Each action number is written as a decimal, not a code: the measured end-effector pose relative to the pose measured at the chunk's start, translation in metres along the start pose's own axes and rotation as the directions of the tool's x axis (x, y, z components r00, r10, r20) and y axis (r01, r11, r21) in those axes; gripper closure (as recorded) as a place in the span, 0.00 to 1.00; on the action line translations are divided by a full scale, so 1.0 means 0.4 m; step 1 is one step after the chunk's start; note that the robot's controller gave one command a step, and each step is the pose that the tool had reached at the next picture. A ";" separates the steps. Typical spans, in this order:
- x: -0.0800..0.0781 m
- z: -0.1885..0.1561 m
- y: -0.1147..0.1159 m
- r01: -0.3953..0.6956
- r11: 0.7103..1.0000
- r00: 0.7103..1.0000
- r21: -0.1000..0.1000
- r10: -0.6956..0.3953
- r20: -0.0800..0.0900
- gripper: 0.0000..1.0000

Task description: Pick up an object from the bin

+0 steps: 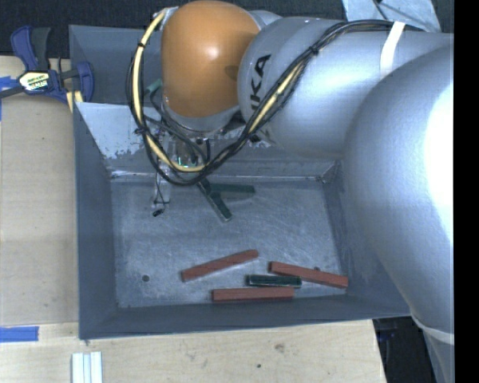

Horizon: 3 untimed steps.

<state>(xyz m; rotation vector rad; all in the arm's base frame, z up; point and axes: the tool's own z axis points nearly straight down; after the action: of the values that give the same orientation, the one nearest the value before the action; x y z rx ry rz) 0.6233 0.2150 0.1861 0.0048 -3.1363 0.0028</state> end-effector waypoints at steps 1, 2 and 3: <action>0.179 0.116 -0.167 0.069 0.998 0.998 0.003 -0.069 -0.003 0.00; 0.313 0.295 -0.290 0.039 0.999 0.999 -0.001 -0.039 0.002 0.00; 0.308 0.291 -0.286 0.042 0.999 0.999 -0.003 -0.042 0.009 1.00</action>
Offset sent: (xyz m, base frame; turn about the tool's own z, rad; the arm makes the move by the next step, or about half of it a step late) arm -0.0689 -0.0625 -0.0428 -0.0725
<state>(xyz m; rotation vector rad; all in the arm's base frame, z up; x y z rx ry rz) 0.5001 0.0999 0.0707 0.0706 -3.1441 -0.0020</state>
